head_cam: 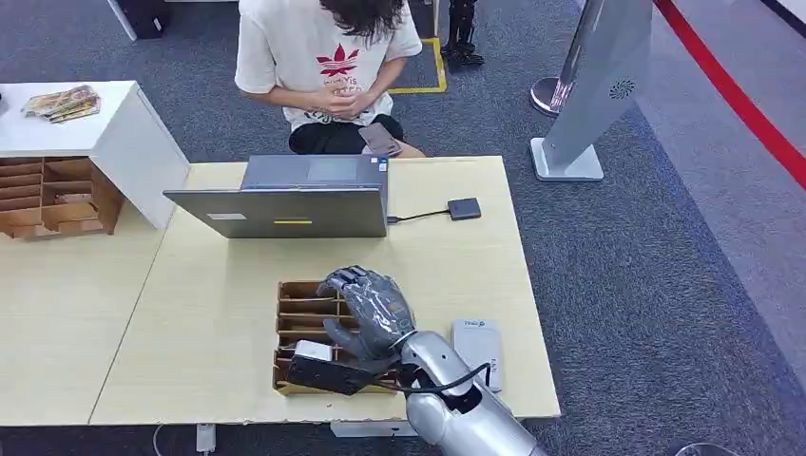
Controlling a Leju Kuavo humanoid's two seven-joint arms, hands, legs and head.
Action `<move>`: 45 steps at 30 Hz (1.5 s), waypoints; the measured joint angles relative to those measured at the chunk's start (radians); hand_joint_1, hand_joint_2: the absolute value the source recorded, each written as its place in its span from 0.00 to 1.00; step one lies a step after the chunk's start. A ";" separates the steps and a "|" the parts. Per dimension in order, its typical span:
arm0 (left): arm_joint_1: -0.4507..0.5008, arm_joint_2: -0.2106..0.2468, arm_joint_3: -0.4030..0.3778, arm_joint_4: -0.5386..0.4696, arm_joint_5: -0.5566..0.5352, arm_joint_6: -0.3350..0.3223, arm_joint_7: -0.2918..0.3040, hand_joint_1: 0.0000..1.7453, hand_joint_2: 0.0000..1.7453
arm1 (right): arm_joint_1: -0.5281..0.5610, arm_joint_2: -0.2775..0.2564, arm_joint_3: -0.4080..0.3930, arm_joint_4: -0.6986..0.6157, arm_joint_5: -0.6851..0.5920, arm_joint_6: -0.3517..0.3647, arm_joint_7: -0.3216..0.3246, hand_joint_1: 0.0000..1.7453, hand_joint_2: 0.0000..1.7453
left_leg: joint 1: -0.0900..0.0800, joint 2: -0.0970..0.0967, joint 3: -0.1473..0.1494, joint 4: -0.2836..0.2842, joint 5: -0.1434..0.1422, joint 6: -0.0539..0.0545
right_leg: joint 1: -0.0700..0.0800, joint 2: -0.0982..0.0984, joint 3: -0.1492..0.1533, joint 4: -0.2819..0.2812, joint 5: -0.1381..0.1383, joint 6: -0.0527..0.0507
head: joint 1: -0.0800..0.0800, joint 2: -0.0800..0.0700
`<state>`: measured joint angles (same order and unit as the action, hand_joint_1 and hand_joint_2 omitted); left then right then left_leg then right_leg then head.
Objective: Pass the card to the sensor for recognition and then transmit it.
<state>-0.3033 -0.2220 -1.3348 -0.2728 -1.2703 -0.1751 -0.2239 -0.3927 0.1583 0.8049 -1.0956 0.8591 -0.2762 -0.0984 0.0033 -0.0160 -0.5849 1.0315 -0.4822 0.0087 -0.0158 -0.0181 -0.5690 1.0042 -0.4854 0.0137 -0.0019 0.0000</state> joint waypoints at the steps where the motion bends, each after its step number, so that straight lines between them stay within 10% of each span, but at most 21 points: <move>1: -0.002 -0.001 -0.002 0.000 -0.003 0.000 0.000 0.00 0.00 | -0.001 0.000 0.002 0.002 0.000 0.000 0.001 0.39 1.00 | 0.000 0.000 0.000 0.000 0.000 0.000 | 0.000 0.000 0.000 0.000 0.000 0.000 | 0.000 0.000; 45: -0.015 -0.009 -0.026 0.000 -0.011 -0.006 0.043 0.00 0.00 | -0.024 -0.016 -0.066 0.066 0.062 -0.044 0.042 0.42 1.00 | 0.000 0.000 0.000 0.000 0.000 0.000 | 0.000 0.001 0.000 0.000 0.000 0.000 | 0.000 0.000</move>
<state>-0.3184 -0.2312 -1.3603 -0.2728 -1.2814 -0.1812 -0.1812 -0.4162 0.1427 0.7393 -1.0292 0.9213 -0.3204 -0.0565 0.0032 -0.0155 -0.5846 1.0319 -0.4822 0.0087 -0.0158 -0.0171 -0.5695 1.0041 -0.4852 0.0135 -0.0023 0.0000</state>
